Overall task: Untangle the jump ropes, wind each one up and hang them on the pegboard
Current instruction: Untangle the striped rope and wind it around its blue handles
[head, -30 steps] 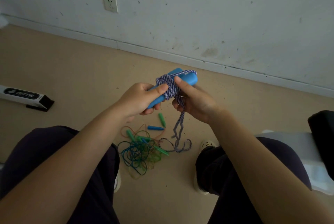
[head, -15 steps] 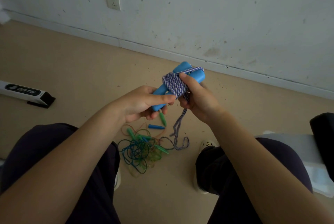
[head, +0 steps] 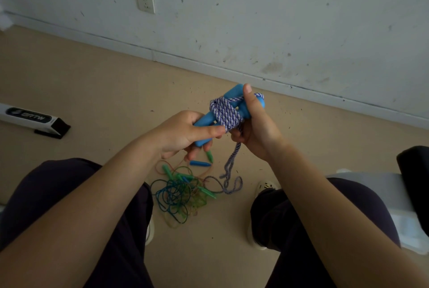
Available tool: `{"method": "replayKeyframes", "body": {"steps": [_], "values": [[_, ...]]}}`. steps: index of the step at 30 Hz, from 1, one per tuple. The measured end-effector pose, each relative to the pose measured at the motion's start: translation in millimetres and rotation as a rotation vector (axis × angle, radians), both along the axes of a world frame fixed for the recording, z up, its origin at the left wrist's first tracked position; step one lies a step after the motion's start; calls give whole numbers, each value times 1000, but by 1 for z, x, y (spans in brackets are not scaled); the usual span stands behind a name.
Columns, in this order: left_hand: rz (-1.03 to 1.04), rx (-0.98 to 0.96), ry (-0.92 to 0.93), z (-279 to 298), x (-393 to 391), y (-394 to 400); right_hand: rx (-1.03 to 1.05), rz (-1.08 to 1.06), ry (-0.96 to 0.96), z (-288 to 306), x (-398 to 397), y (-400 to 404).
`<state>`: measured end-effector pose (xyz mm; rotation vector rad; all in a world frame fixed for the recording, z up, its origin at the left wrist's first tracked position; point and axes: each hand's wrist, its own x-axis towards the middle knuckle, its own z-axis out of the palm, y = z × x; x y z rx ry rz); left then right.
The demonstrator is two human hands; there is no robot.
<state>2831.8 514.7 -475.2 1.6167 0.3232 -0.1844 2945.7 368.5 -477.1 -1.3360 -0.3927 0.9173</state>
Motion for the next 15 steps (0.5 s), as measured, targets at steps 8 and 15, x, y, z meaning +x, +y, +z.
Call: {"method": "replayKeyframes", "body": {"steps": [8,15], "values": [[33,2,-38,-2,1,-3,24,4,7,-2,0,1],[177,-6,-124,-6,5,-3,38,113,-92,-9,-2,6]]}}
